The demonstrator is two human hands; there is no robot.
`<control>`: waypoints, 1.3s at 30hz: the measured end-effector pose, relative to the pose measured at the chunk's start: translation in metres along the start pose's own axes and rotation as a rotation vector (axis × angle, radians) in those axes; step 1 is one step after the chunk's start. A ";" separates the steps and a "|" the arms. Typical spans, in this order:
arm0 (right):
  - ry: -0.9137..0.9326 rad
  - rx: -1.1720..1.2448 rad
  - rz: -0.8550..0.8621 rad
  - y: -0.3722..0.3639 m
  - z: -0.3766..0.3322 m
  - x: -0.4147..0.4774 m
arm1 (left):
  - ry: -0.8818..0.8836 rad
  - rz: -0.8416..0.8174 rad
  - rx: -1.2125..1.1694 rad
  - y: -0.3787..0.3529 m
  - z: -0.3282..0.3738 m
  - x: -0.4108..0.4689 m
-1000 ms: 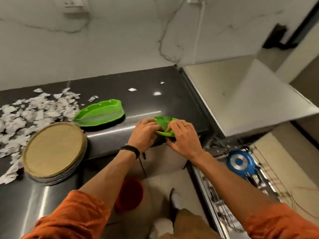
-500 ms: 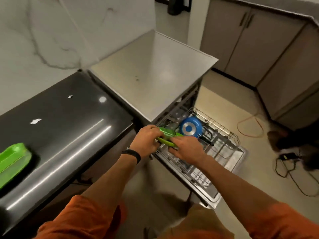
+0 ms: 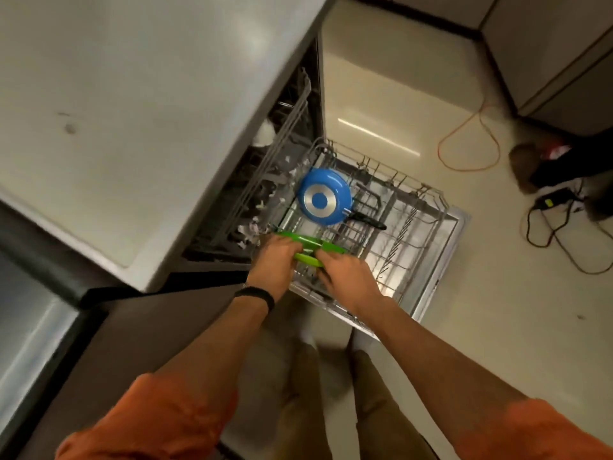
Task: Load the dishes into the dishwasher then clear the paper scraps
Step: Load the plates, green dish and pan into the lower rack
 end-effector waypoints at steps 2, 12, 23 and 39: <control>-0.046 0.035 -0.007 -0.037 0.014 0.029 | 0.020 -0.019 -0.004 -0.032 -0.033 0.032; -0.128 0.159 0.039 -0.175 0.057 0.128 | 0.036 -0.072 0.060 -0.128 -0.148 0.125; -0.156 0.235 0.090 -0.205 0.062 0.171 | -0.041 -0.068 0.064 -0.132 -0.176 0.165; -0.276 0.365 -0.116 -0.207 0.105 0.222 | -0.017 -0.264 0.203 -0.145 -0.188 0.235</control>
Point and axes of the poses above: each hand's wrist, its own x-axis towards the middle knuckle, its own y-axis out of the back of the hand, z = x × y, the point moved 2 cm from there along x, towards the middle knuckle, and after that the axes turned 13 degrees about -x, right-handed, at the moved point
